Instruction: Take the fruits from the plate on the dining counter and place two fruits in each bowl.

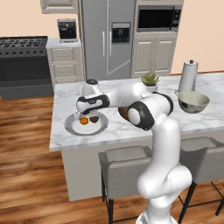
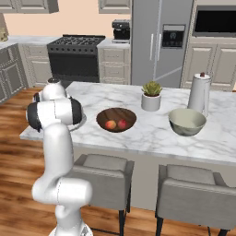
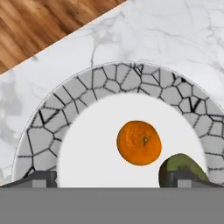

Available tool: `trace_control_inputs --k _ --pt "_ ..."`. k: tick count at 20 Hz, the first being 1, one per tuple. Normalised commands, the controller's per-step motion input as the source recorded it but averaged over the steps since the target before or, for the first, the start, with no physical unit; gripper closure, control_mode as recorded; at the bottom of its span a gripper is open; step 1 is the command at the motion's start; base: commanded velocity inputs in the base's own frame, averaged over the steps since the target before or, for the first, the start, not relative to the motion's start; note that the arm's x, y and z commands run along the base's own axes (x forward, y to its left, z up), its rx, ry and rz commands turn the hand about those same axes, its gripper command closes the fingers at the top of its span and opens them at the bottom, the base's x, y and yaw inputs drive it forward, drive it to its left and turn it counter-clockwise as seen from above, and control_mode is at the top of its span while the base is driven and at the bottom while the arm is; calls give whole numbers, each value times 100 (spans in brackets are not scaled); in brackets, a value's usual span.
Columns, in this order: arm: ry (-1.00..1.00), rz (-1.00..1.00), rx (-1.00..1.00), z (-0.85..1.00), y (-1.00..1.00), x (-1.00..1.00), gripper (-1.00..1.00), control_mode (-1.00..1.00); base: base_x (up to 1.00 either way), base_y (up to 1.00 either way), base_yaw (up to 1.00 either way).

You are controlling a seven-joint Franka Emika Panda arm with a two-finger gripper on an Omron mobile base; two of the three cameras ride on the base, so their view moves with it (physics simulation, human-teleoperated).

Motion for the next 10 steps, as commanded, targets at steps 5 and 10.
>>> trace_control_inputs --k 5,10 --pt "6 0 0 -27 0 36 -100 -100 0 0 0" --pt "6 0 0 -27 0 39 -100 -100 0 0 0"
